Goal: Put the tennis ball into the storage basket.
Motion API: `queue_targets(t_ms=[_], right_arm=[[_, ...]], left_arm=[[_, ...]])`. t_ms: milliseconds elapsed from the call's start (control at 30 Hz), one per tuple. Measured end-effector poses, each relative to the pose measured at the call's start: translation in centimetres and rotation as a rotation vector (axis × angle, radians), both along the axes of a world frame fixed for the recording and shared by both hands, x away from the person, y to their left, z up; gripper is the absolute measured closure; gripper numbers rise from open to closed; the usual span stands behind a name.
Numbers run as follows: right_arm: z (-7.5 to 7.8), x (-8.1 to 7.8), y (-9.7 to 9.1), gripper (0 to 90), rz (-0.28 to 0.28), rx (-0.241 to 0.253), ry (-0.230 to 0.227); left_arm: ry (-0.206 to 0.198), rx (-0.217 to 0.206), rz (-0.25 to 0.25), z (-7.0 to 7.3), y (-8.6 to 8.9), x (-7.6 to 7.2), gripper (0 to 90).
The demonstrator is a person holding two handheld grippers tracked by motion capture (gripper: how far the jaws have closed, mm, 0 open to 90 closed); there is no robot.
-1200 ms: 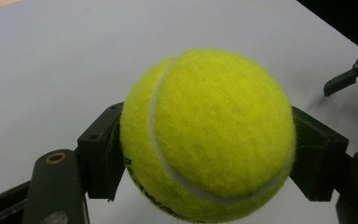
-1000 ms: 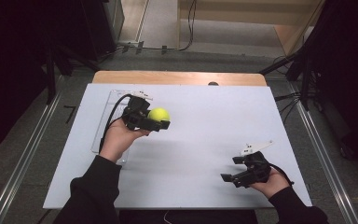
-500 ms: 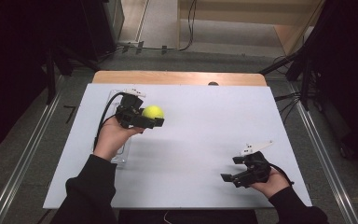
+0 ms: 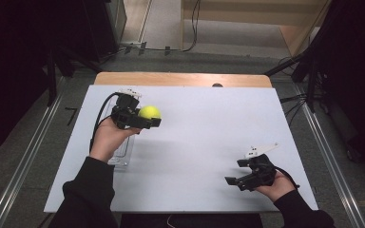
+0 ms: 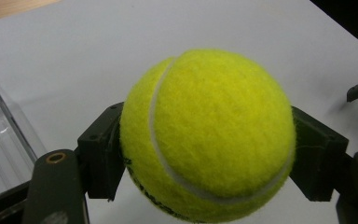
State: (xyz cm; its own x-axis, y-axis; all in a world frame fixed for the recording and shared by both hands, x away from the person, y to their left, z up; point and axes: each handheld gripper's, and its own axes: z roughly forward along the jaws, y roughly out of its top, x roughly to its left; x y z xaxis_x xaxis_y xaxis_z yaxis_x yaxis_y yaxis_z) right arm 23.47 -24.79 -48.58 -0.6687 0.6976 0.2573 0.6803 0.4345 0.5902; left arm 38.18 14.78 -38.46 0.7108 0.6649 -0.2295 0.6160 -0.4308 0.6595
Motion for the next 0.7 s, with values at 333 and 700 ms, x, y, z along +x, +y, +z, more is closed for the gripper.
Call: queue_targets(t_ms=[333,700], right_arm=[[0.0,0.0,0.0,11.4,-0.001,0.001,0.001],[0.0,0.0,0.0,11.4,-0.001,0.001,0.0]], left_arm=[[0.001,0.002,0.025,0.1,1.1,0.3,25.5],[0.003,0.004,0.057,0.1,2.2,0.5,25.5]])
